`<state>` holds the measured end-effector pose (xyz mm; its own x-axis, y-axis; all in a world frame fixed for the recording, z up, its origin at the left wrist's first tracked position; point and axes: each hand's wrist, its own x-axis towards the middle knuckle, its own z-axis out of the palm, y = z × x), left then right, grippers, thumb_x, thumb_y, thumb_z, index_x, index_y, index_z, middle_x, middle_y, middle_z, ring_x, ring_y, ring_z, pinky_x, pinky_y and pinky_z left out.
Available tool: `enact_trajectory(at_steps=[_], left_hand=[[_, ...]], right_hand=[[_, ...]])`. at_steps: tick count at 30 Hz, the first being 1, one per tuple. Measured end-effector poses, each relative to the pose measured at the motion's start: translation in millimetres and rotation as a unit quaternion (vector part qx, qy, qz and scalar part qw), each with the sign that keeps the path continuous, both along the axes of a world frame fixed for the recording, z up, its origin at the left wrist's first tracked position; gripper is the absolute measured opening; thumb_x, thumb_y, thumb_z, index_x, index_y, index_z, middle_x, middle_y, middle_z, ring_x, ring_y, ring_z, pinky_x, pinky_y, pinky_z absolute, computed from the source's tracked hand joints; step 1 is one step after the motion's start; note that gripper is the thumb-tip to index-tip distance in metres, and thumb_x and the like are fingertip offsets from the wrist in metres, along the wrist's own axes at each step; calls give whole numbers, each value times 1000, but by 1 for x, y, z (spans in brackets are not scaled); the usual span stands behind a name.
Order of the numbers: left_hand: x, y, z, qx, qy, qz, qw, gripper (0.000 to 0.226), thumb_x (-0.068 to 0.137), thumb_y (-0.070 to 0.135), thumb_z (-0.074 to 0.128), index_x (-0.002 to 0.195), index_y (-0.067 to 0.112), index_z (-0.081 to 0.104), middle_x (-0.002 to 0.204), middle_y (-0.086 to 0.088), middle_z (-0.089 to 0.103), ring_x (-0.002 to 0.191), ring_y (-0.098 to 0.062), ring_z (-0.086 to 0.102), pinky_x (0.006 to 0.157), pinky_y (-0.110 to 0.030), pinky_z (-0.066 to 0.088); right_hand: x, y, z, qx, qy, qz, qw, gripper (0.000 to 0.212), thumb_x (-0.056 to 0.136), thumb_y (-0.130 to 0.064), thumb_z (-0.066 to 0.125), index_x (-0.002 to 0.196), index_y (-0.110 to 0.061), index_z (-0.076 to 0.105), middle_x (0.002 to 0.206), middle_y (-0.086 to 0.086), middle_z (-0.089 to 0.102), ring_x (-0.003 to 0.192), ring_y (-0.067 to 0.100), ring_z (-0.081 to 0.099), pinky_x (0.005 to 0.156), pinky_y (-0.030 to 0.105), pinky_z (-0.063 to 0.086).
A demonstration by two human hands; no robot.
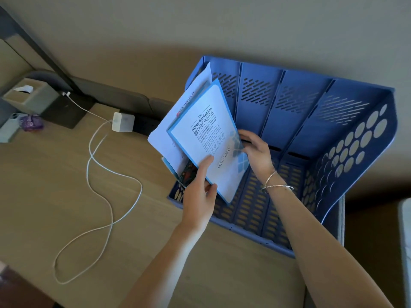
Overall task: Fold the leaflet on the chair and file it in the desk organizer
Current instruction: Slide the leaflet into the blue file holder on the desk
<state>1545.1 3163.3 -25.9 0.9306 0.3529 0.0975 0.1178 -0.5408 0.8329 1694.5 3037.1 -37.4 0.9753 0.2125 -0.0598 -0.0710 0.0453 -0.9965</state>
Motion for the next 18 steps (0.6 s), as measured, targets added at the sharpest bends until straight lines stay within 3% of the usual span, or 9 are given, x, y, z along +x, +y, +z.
enact_trajectory(at_steps=[8,14,18], left_hand=[[2,-1,-4,12,34,-1,999,74,86,-5,61,137,43,37,49,10,34,46,-8,41,51,-16,36],[2,-4,-5,26,29,9,999,74,86,-5,61,139,40,37,50,10,37,46,-8,43,53,-22,42],[2,-4,-5,25,28,15,999,74,85,-6,61,138,40,36,57,4,49,49,-11,47,57,-32,50]], right_hand=[[4,-2,-6,-26,-3,10,1000,49,82,22,42,122,2,63,115,14,67,97,19,65,82,23,58],[2,-5,-8,-82,-24,34,996,53,83,19,44,128,-3,60,127,15,65,116,27,62,97,39,54],[1,-9,-8,-126,-43,73,988,55,81,12,62,132,-9,57,127,8,64,117,22,61,102,36,50]])
